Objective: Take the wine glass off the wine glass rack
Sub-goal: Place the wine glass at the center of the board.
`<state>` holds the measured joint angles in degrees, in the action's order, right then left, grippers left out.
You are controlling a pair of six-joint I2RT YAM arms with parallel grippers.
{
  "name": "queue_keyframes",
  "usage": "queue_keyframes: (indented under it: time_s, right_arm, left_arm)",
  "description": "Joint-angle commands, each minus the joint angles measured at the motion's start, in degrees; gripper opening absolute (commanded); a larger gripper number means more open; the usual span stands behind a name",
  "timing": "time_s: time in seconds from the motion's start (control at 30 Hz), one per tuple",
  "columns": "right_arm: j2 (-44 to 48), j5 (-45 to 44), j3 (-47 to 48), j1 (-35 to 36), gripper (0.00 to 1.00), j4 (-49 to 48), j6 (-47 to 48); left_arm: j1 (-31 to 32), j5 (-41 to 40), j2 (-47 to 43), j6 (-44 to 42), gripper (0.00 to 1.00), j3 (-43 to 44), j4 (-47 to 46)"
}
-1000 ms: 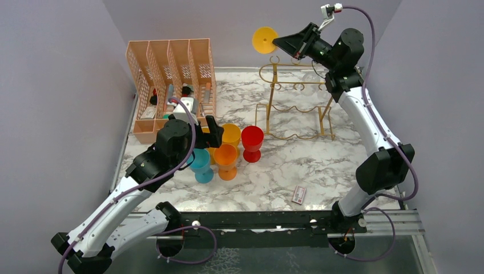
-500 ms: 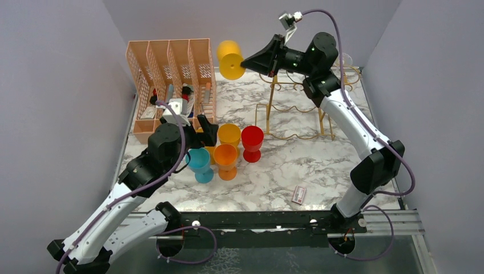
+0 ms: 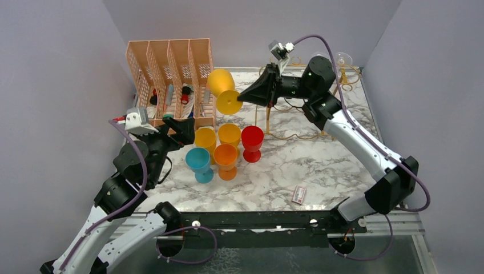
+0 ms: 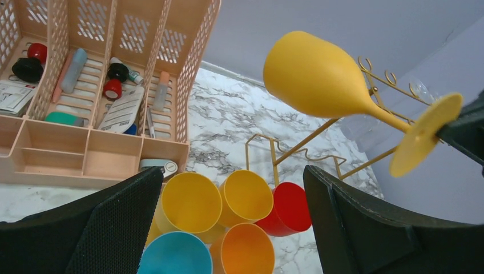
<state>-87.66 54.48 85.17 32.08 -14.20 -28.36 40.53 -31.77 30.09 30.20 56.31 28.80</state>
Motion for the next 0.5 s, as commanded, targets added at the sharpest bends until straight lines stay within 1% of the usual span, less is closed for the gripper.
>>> queue_keyframes:
  time_s: [0.0,0.13,0.27,0.37,0.47]
  right_arm:
    - [7.6,2.4,-5.8,1.1,0.01,-2.8,2.5]
    - [13.1,3.6,-12.6,1.5,0.01,-2.5,2.7]
    - [19.6,4.1,-20.3,1.5,0.01,-2.5,2.2]
    - [24.6,1.9,-24.7,1.5,0.01,-1.7,2.7]
    - [28.4,-2.8,-27.4,1.5,0.01,0.4,3.0]
  left_arm:
    - [-0.1,2.0,2.7,-0.9,0.99,3.2,-0.2]
    - [-0.1,5.8,5.7,-2.3,0.99,6.0,-0.5]
    - [-0.1,11.7,8.5,-3.5,0.99,8.7,-1.3]
    - [-0.1,17.5,10.2,-4.4,0.99,10.0,-2.9]
    - [-0.1,25.7,12.3,-5.7,0.96,11.2,-5.5]
